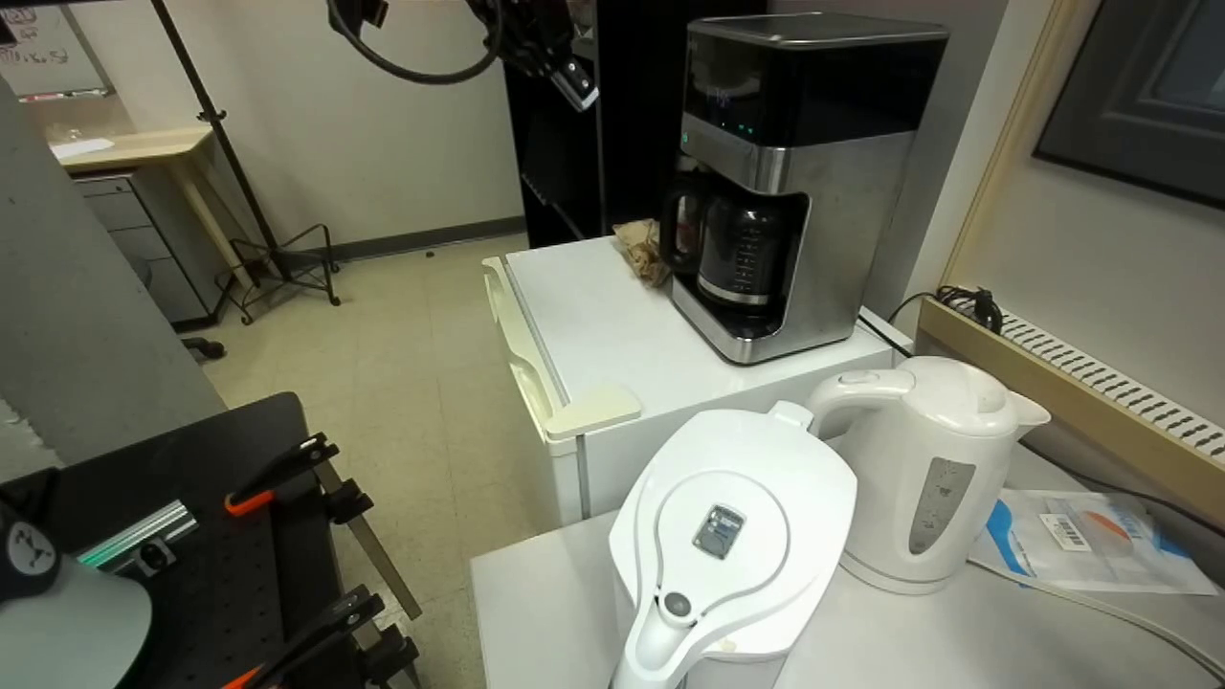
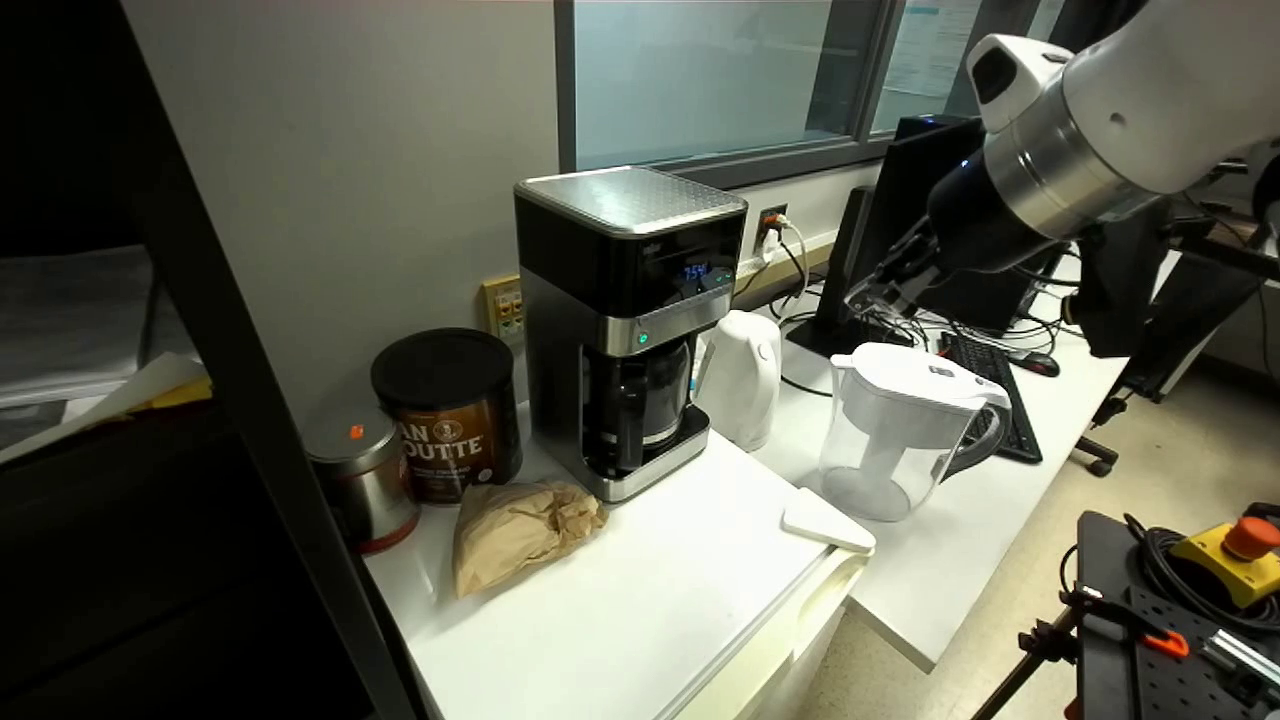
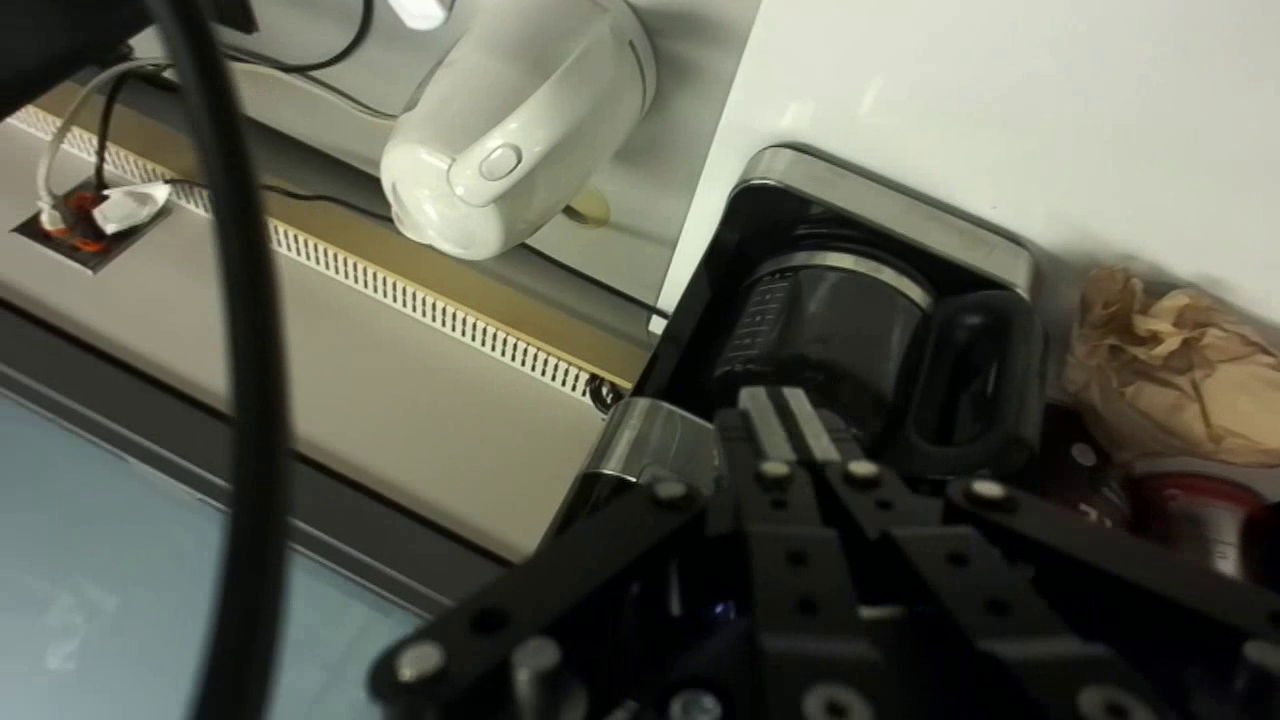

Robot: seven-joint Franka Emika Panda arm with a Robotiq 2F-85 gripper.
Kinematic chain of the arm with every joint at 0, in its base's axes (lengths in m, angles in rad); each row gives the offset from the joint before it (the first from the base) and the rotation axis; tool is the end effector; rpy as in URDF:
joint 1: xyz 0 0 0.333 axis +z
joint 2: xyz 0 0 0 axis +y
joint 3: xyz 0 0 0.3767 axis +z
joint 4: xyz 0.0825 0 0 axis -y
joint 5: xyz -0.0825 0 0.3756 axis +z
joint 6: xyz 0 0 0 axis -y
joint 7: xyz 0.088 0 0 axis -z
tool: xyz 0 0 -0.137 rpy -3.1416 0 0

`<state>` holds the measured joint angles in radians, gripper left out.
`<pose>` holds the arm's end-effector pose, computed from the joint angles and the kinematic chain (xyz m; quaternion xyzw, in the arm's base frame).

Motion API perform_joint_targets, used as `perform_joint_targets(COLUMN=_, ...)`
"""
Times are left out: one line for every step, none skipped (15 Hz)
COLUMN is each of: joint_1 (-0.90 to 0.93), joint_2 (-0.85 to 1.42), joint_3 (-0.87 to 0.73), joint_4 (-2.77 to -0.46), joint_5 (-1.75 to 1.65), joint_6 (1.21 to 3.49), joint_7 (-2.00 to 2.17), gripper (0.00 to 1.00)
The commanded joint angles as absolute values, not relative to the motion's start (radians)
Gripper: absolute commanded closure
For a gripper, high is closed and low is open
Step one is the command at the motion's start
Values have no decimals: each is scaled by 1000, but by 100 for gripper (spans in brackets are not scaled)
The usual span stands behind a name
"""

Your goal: Press the coffee maker

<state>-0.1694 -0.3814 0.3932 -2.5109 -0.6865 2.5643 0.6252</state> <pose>0.4277 0.1074 0.4841 0.9357 0.0549 0.2798 0.2077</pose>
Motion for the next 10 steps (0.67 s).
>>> perform_joint_targets(joint_1=-196, joint_2=-303, joint_3=401, joint_4=-2445, joint_5=-870, joint_6=2567, joint_7=781, gripper=100)
perform_joint_targets(joint_1=-186, joint_2=-282, joint_3=391, joint_4=-2430, joint_5=-917, joint_6=2557, joint_7=820, gripper=100)
perform_joint_targets(joint_1=-236, joint_2=-269, joint_3=436, joint_4=-2418, joint_5=-937, joint_6=2569, joint_7=845, gripper=100)
perform_joint_targets(joint_1=-237, joint_2=-246, joint_3=437, joint_4=-2402, joint_5=-967, joint_6=2562, joint_7=875, gripper=100)
perform_joint_targets(joint_1=-244, joint_2=-225, joint_3=444, joint_4=-2386, joint_5=-992, joint_6=2555, joint_7=900, gripper=100)
perform_joint_targets(joint_1=-251, joint_2=-202, joint_3=448, joint_4=-2370, joint_5=-1016, joint_6=2553, joint_7=926, gripper=100)
perform_joint_targets(joint_1=-256, joint_2=-182, joint_3=454, joint_4=-2355, joint_5=-1035, joint_6=2546, joint_7=947, gripper=100)
perform_joint_targets(joint_1=-263, joint_2=-159, joint_3=456, joint_4=-2338, joint_5=-1060, joint_6=2545, joint_7=973, gripper=100)
perform_joint_targets(joint_1=-265, joint_2=-139, joint_3=457, joint_4=-2324, joint_5=-1076, joint_6=2541, joint_7=991, gripper=100)
perform_joint_targets(joint_1=-269, joint_2=-118, joint_3=459, joint_4=-2307, joint_5=-1097, joint_6=2536, joint_7=1013, gripper=100)
